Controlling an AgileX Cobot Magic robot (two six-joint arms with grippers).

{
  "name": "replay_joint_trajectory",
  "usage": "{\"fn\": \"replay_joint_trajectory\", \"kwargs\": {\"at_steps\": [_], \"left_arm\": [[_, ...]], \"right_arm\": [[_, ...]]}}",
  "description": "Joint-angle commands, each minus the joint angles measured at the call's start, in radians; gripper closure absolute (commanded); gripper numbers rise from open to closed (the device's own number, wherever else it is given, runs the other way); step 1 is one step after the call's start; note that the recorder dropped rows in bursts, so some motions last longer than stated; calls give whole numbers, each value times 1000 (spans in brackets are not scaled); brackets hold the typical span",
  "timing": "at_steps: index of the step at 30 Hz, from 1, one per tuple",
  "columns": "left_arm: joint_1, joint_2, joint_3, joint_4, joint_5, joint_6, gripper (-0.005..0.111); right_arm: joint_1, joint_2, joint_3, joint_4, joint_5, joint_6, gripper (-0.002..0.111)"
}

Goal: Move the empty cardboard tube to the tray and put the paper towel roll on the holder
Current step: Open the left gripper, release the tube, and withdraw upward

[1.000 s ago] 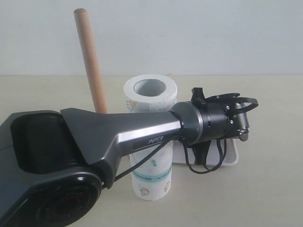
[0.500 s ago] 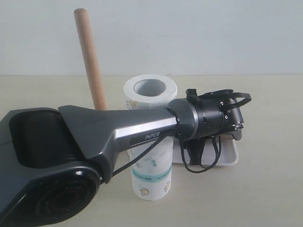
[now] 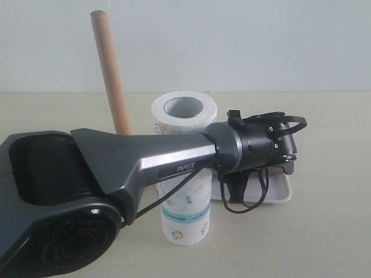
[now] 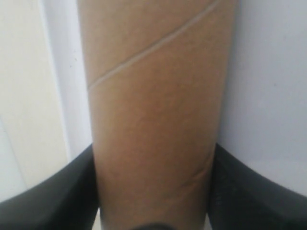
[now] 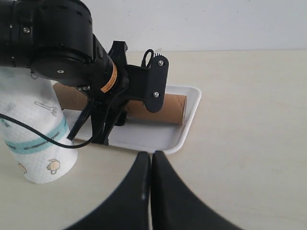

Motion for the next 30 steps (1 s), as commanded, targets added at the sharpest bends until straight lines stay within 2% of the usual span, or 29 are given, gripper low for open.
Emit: {"fn": "replay_joint_trajectory", "kwargs": {"at_steps": [1, 7, 30], "left_arm": [[0, -3, 9, -14, 18, -12, 54], [0, -3, 9, 36, 63, -25, 47], [-29, -11, 9, 84, 69, -62, 47]], "right_arm": [[-2, -4, -1, 1, -9, -4, 108], [-2, -4, -1, 1, -9, -4, 108], [-2, -4, -1, 1, -9, -4, 108]]}}
